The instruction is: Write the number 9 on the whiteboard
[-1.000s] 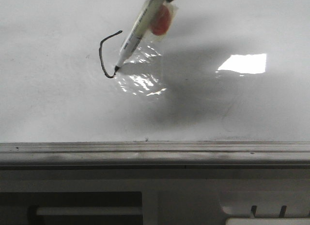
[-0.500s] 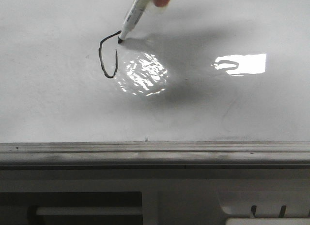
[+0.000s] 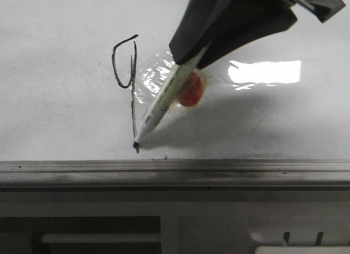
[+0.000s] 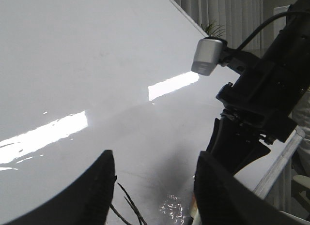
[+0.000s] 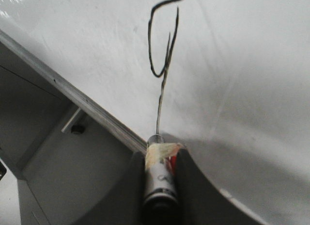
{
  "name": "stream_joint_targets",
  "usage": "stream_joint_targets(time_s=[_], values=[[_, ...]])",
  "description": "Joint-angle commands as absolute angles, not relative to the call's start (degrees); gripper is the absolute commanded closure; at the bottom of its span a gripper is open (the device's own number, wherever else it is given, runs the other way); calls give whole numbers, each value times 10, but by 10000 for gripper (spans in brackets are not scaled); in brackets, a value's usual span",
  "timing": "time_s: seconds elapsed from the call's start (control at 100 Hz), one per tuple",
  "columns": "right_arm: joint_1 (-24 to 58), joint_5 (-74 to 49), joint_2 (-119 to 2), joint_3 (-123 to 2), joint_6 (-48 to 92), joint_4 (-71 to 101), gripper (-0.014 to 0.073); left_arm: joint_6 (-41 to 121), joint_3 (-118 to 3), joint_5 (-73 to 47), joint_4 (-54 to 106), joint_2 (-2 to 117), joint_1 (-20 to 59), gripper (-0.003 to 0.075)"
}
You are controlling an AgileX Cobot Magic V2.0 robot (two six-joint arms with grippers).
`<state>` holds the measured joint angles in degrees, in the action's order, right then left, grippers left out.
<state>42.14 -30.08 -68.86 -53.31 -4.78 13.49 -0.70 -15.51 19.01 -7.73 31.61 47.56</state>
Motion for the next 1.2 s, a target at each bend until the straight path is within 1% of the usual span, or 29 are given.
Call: stream_joint_targets(time_s=[0.0,0.12,0.2,0.26,0.31,0.48,0.65,0.82,0.87,0.91,1.01,1.06,1.11,1.19], values=[[433,-240,-659,-548,-40,123,652,-9,-170,225,-74,319,475,373],[456,-238,-649,-548,-40,147,652,-9,-170,189,-107,338,475,372],[475,-237,-647,-548,-40,147,652,-9,-170,142,-185,366,475,372],[491,-233,-648,-548,-40,148,652,-9,-170,132,-234,391,475,372],[503,-226,-651,-548,-40,148,652,-9,-170,146,-243,409,475,372],[527,-199,-652,-548,-40,148,652,-16,-170,250,-243,464,475,373],[532,-193,-652,-548,-40,148,652,-16,-170,258,-243,511,475,373],[532,-203,-652,-547,-40,148,652,-16,-170,269,-231,532,475,378],[532,-203,-652,-547,-40,148,652,-16,-170,269,-231,534,475,407],[532,-204,-652,-547,-40,148,652,-16,-170,269,-231,534,475,451],[532,-209,-652,-547,-40,148,652,-16,-170,268,-231,534,475,595],[532,-217,-652,-547,-40,148,652,-16,-170,268,-231,534,475,680],[532,-225,-652,-547,-40,148,652,-17,-170,268,-231,534,475,741],[532,-232,-653,-547,-40,148,641,-20,-170,268,-230,534,475,740]])
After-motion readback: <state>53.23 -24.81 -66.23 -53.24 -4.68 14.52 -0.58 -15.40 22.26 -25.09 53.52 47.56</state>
